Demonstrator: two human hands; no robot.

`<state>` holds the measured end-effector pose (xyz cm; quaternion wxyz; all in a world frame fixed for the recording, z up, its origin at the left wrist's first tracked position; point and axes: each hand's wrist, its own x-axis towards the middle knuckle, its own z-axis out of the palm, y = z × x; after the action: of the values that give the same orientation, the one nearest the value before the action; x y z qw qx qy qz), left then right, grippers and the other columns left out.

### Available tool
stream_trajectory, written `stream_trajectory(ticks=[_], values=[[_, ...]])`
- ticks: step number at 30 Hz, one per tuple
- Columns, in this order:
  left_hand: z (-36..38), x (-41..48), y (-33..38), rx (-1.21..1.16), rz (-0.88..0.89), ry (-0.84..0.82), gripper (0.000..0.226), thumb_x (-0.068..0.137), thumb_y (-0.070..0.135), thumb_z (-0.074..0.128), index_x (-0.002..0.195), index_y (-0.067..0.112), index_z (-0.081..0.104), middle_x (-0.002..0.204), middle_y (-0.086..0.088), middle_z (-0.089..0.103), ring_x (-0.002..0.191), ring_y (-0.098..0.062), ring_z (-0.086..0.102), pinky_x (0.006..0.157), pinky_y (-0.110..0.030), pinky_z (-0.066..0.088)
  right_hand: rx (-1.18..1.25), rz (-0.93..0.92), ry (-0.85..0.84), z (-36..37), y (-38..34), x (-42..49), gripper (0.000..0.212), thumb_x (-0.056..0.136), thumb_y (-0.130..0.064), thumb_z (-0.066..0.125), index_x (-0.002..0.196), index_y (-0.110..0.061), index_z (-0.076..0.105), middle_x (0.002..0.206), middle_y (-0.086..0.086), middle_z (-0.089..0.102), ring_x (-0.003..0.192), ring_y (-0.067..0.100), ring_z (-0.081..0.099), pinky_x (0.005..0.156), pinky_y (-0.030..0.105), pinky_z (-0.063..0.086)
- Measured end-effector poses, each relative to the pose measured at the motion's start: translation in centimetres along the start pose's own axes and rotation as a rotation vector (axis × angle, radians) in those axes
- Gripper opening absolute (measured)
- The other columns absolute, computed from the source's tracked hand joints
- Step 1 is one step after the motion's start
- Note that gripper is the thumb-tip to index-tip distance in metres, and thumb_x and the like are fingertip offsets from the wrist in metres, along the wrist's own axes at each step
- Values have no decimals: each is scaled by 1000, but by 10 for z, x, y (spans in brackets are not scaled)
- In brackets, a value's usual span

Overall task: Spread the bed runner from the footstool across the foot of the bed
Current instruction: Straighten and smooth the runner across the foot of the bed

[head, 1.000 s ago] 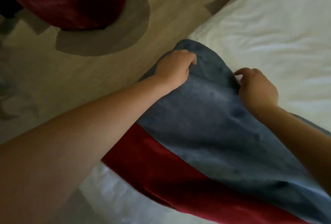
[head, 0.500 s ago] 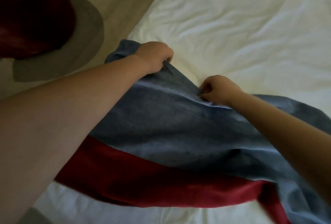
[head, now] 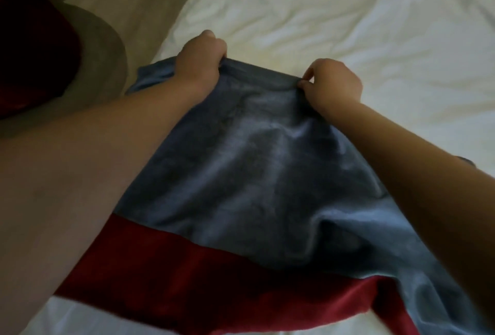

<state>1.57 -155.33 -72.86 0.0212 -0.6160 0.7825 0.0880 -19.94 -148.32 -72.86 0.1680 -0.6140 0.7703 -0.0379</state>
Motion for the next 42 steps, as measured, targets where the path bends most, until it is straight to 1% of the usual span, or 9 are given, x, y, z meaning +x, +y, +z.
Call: stream_trajectory(ticks=[5,11,15,17,19,21,27,34,42], values=[[0,5,11,14,100,-18,28,79,0,54,102,7,67,114,-14,55,94,-34,57,67,-37,46,112,59,-259,-4,39,3,26,91,-19,49,96,-3,70,92,16,66,79,30,60,73,36,49],[14,-1,51,-199,347,-107,17,85,25,57,98,17,65,101,-3,63,91,-21,58,68,-31,42,37,209,-605,-28,98,-12,15,88,-8,56,90,-1,69,44,4,61,39,17,55,46,22,43],[24,6,80,-224,347,-116,12,90,21,60,96,13,65,102,-6,64,92,-22,58,72,-30,40,57,190,-404,-41,128,-16,21,91,-16,57,83,-2,71,43,-1,63,37,12,59,56,25,51],[26,9,84,-242,316,-106,11,90,20,60,95,12,65,103,-7,65,94,-23,58,74,-30,41,32,147,-253,-41,132,-16,22,90,-20,58,83,-5,72,56,5,69,56,21,67,74,33,55],[27,7,84,-247,305,-104,12,91,21,58,96,12,65,105,-7,64,96,-23,58,76,-32,43,-70,149,-193,-31,128,-20,21,90,-23,57,89,-7,71,77,12,69,77,30,64,75,35,52],[26,2,78,-225,310,-101,15,92,20,52,99,13,63,106,-7,62,95,-24,57,76,-35,46,-166,178,-210,-21,122,-24,20,91,-24,55,95,-7,66,88,13,62,81,32,58,67,33,44],[8,0,6,-45,172,-57,24,86,7,45,102,8,62,107,-16,59,93,-35,56,74,-40,44,-135,223,-210,-26,109,-20,15,72,-16,58,81,-7,67,74,10,60,68,29,56,54,24,38],[-6,10,-82,94,25,-153,27,76,3,61,101,12,58,105,-20,58,94,-40,55,75,-43,45,85,136,-143,-15,70,-7,22,84,-24,54,87,-9,69,65,10,67,69,28,66,73,36,55],[-29,32,-116,285,37,-343,21,75,20,69,94,24,65,78,-2,51,73,-25,49,60,-32,40,102,126,-125,-3,66,-5,15,85,-22,55,87,-12,66,72,12,67,73,32,64,78,43,55]])
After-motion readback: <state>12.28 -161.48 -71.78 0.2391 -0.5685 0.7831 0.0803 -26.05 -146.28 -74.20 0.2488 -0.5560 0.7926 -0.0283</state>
